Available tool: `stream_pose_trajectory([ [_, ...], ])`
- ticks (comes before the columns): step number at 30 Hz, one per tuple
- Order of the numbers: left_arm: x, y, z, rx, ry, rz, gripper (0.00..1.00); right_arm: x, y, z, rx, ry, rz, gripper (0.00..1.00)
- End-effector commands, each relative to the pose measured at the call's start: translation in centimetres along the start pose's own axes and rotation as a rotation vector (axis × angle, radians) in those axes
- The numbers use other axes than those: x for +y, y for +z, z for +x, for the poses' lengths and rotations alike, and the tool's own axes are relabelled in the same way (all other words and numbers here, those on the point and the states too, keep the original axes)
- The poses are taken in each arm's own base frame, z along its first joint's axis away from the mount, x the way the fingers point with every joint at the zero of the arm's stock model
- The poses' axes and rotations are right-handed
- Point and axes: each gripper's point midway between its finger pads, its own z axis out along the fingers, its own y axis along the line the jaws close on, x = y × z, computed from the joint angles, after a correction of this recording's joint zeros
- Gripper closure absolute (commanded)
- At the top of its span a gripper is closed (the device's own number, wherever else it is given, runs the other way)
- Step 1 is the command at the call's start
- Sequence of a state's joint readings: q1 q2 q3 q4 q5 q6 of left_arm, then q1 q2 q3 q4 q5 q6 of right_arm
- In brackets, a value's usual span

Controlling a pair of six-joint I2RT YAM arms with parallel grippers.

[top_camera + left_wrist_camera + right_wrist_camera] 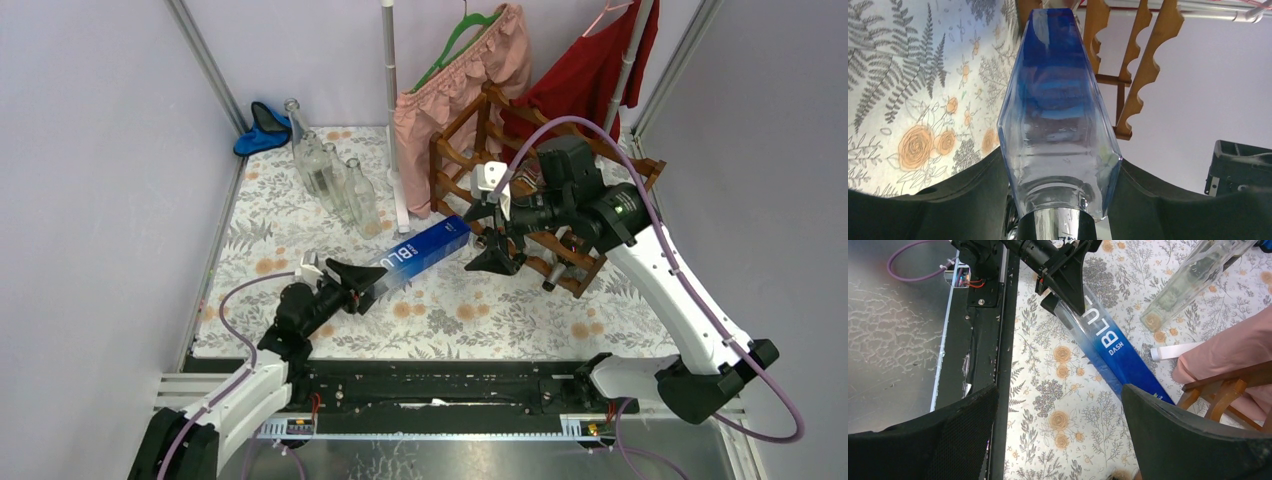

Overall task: Put the wine bottle on the wine rack
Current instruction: Pick up the wine bottle from the center of the board, then place the wine bottle in the wine rack.

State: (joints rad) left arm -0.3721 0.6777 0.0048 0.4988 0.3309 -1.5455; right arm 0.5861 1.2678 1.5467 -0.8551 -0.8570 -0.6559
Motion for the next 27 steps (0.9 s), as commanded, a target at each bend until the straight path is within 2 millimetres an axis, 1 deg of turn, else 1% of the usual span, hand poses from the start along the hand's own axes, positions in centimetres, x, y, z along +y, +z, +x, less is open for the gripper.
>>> stream_pose_trajectory([
  [1, -7.0, -1.9, -0.5, -0.059, 0.094, 0.370, 1.00, 0.2, -0.7, -1.0, -0.042, -0.026, 0.015, 0.00],
  [11, -7.3, -0.8, -1.4, -0.094, 0.096, 0.356, 1.00, 0.2, -0.8, -1.0, -0.044, -0.024, 0.017, 0.00],
  [22, -8.5, 0.1, -1.9, -0.102, 0.110, 0.398, 1.00, 0.3, -0.8, -0.8, -0.043, -0.023, 0.016, 0.00],
  [26, -8.4, 0.3, -2.0, -0.106, 0.104, 0.395, 1.00, 0.4, -0.8, -0.6, -0.043, -0.021, 0.012, 0.00],
  [27, -8.9, 0.4, -2.1, -0.106, 0.108, 0.407, 1.00, 0.3, -0.7, -0.6, -0.042, -0.021, 0.012, 0.00],
])
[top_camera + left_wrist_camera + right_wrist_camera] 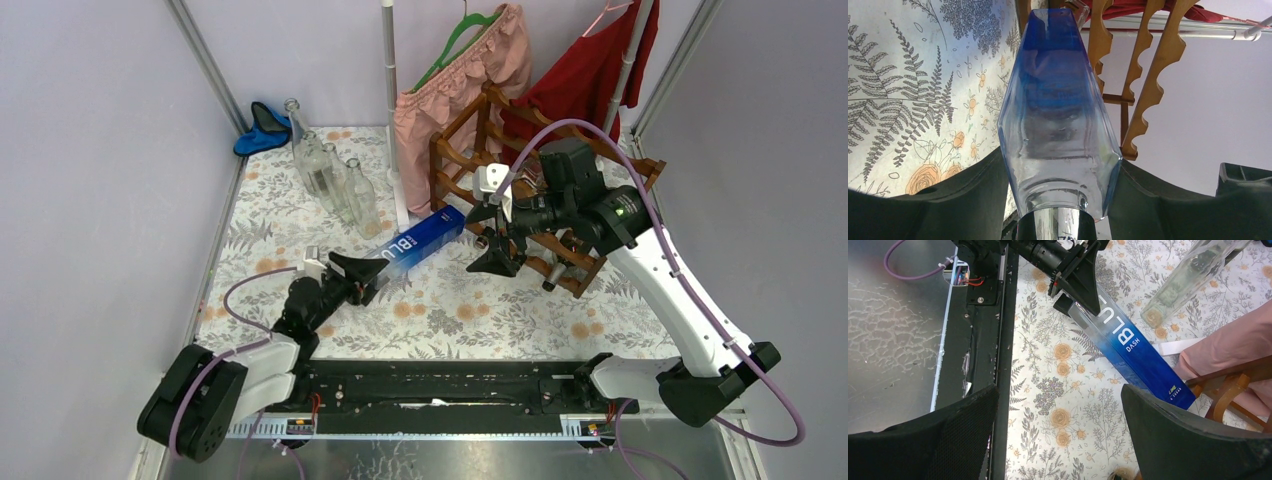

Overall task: Put the wine bottle on the wine rack
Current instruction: Place the wine bottle in the wine rack.

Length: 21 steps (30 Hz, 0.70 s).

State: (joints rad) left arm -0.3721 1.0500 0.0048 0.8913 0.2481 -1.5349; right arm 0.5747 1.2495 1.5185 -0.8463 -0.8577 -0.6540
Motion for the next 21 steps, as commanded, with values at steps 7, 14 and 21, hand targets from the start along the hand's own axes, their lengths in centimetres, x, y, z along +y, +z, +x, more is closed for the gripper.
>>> stream_pose_trajectory([
  [7, -10.5, -0.9, -0.4, -0.025, 0.089, 0.410, 1.00, 0.4, -0.4, -0.8, -0.041, -0.024, -0.001, 0.00],
  [14, -11.3, -0.4, -0.6, -0.025, 0.077, 0.435, 1.00, 0.5, -0.6, -0.9, -0.042, -0.032, -0.001, 0.00],
  [21, -12.2, -0.3, -0.9, -0.032, 0.068, 0.467, 1.00, 0.5, -0.6, -0.8, -0.038, -0.031, 0.003, 0.00],
])
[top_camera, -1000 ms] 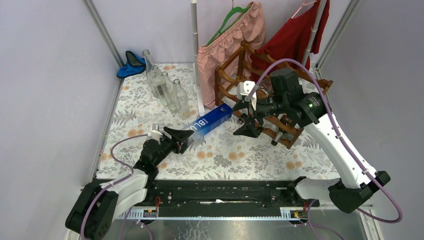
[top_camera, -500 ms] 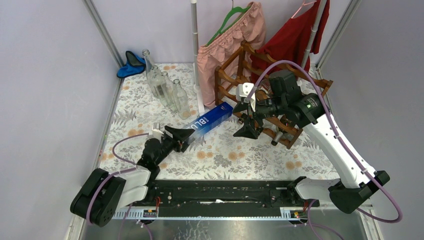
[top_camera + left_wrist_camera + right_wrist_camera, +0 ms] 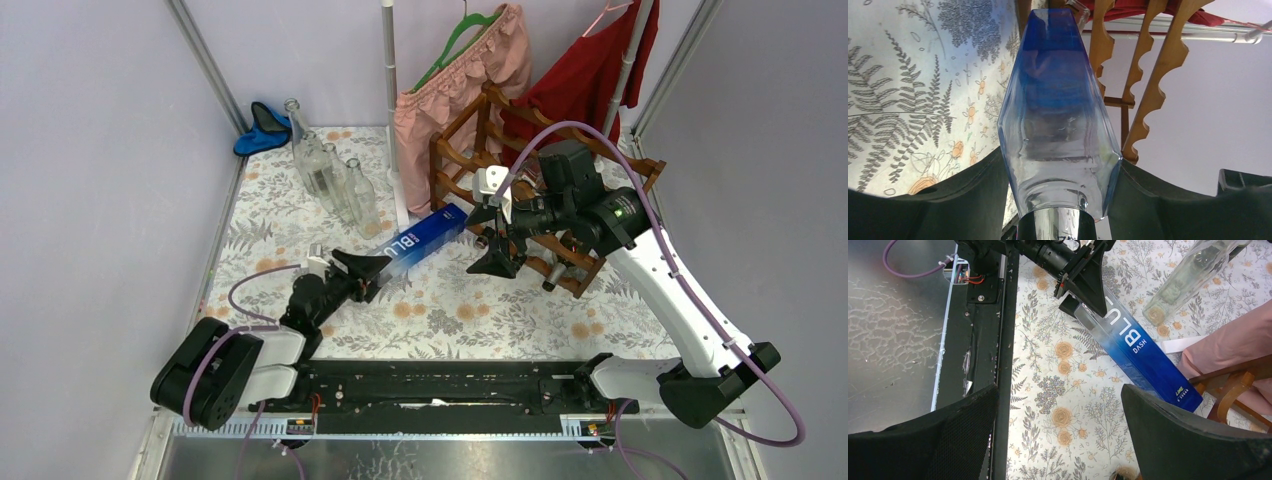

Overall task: Put the wine bottle on the wine rack
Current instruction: Place the wine bottle in the wine rack.

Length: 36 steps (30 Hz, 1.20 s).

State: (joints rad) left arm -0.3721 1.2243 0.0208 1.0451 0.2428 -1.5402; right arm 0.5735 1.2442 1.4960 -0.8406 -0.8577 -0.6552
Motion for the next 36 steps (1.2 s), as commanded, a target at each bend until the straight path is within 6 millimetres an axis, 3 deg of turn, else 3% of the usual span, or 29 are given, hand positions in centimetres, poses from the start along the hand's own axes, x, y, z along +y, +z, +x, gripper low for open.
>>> stream_pose_trajectory([
  [1, -12.8, -1.5, -0.5, -0.029, 0.073, 0.476, 1.00, 0.4, -0.8, -1.3, -0.044, -0.039, 0.006, 0.00],
  [12, -13.5, -0.5, -0.9, -0.033, 0.072, 0.488, 1.00, 0.4, -0.8, -1.4, -0.044, -0.040, 0.005, 0.00],
  [22, -12.9, 0.8, -1.4, -0.048, 0.068, 0.475, 1.00, 0.6, -0.9, -1.4, -0.046, -0.044, 0.000, 0.00],
  [29, -12.6, 2.6, -1.7, -0.064, 0.082, 0.469, 1.00, 0.6, -0.8, -1.3, -0.044, -0.042, -0.003, 0.00],
  [36, -11.7, 5.3, -0.8, -0.078, 0.102, 0.442, 1.00, 0.6, -0.8, -1.1, -0.041, -0.041, -0.005, 0.00],
])
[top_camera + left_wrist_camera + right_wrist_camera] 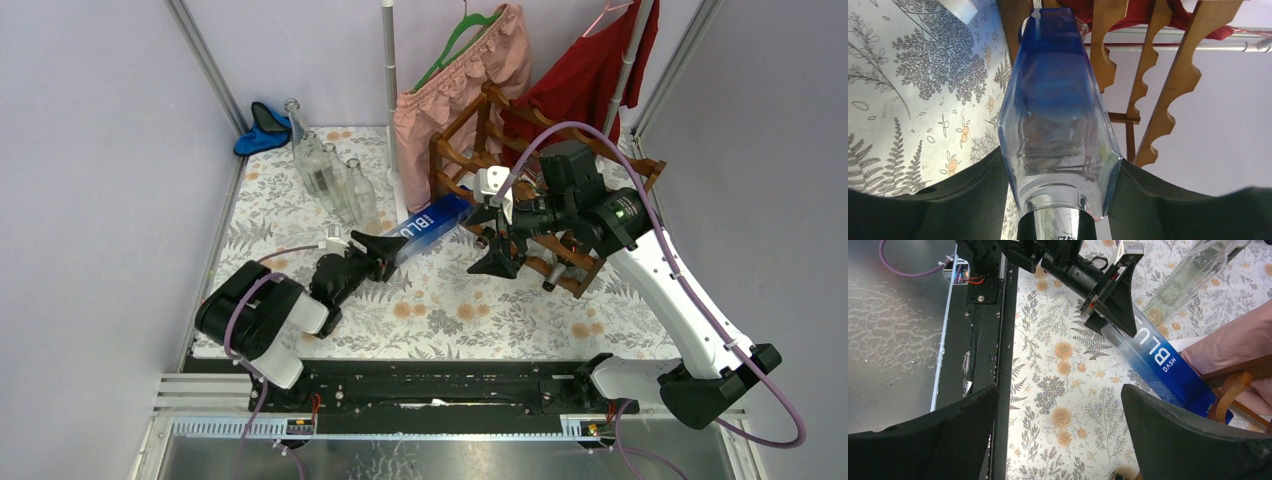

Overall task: Put the wine bottle on the wine rack
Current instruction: Place the wine bottle in the wine rack.

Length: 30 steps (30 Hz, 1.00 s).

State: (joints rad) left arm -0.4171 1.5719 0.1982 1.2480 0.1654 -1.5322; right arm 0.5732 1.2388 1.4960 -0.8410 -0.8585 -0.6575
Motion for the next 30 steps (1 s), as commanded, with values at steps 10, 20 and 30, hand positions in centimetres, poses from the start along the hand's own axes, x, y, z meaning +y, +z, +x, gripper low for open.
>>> stream_pose_trajectory([
  [10, -6.9, 4.1, -0.4, -0.125, 0.090, 0.306, 0.99, 0.5, -0.3, -0.6, -0.034, -0.034, -0.016, 0.00],
  [20, -3.4, 8.6, 0.6, -0.093, 0.048, 0.240, 0.88, 0.4, -0.1, 0.0, -0.021, -0.028, -0.016, 0.00],
  [30, 0.0, 9.9, 0.9, -0.096, 0.054, 0.118, 0.31, 0.1, 0.2, 0.3, -0.014, -0.023, -0.021, 0.00],
])
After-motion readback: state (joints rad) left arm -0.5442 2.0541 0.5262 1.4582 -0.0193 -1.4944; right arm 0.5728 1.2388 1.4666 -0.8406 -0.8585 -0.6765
